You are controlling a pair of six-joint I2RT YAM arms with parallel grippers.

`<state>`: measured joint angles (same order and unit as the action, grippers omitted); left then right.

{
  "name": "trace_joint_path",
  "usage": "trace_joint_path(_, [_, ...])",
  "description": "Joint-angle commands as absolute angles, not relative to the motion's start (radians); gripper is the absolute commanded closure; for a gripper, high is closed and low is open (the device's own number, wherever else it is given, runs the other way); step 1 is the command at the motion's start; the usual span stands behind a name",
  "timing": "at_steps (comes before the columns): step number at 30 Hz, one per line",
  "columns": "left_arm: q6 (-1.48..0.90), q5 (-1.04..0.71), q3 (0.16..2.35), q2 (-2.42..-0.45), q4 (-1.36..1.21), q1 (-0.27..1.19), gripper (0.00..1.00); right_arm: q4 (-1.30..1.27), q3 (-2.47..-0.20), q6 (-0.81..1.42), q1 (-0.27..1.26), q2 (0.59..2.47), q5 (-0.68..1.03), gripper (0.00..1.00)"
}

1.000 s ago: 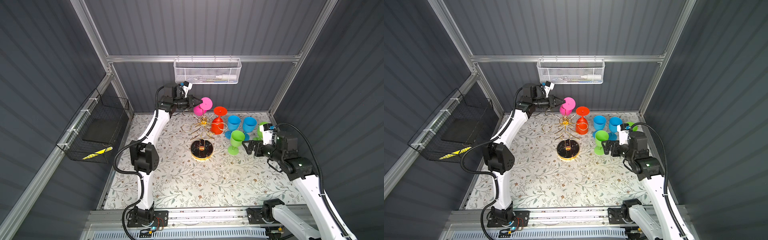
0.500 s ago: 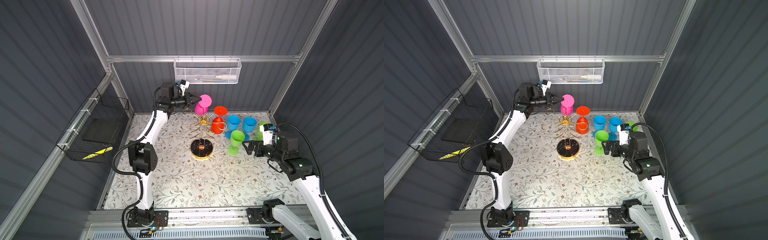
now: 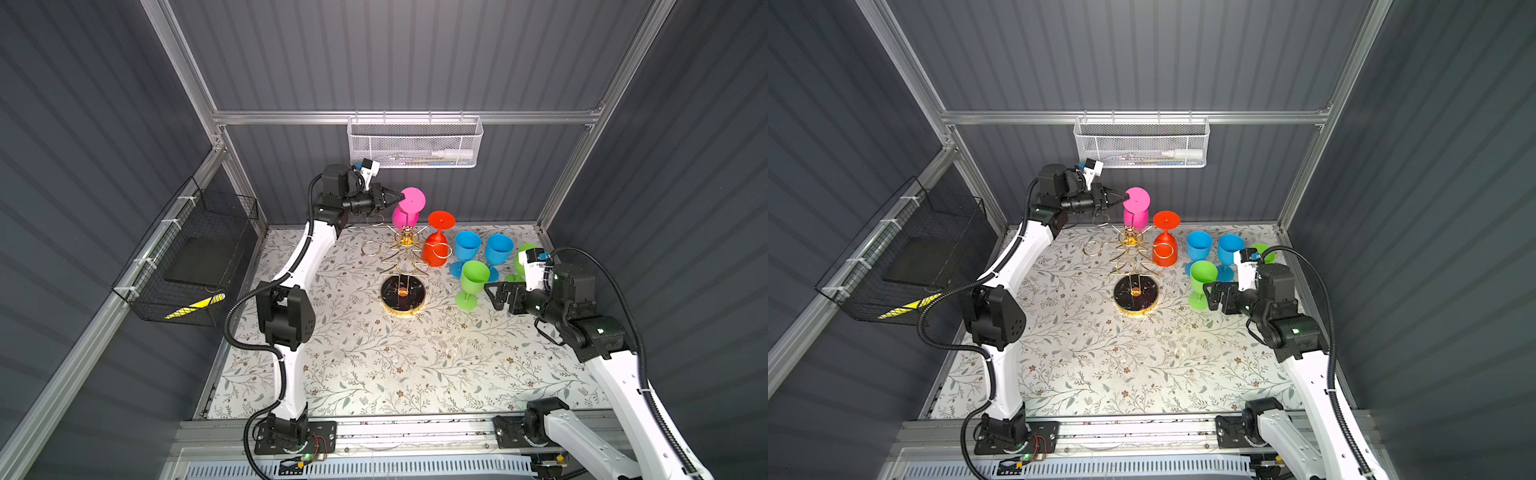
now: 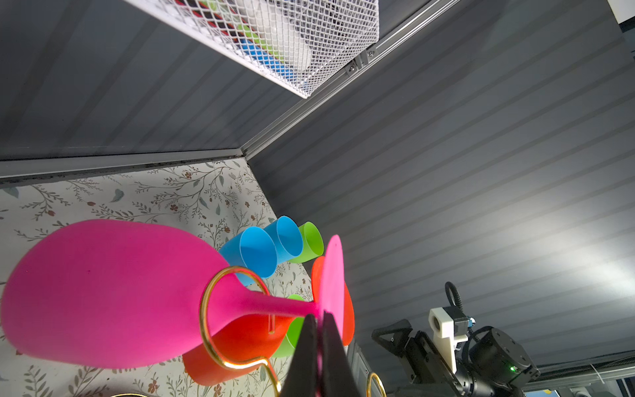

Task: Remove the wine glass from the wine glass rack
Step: 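Lift the pink glass up off the rack hook with the left gripper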

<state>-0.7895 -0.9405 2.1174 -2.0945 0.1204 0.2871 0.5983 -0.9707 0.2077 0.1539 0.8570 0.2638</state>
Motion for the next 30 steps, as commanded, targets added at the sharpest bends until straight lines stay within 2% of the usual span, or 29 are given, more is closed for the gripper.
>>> trace_joint_path(1, [-0.755,-0.952,2.117,-2.045,0.142,0.281,1.00,0.598,-0.959,0.192,0.152,0.841,0.263,0.01])
trace_joint_path(30, [-0.701,-0.995,2.097,-2.040,0.287,0.287,1.00,0.601,-0.957,0.192,0.152,0.830,0.255,0.01])
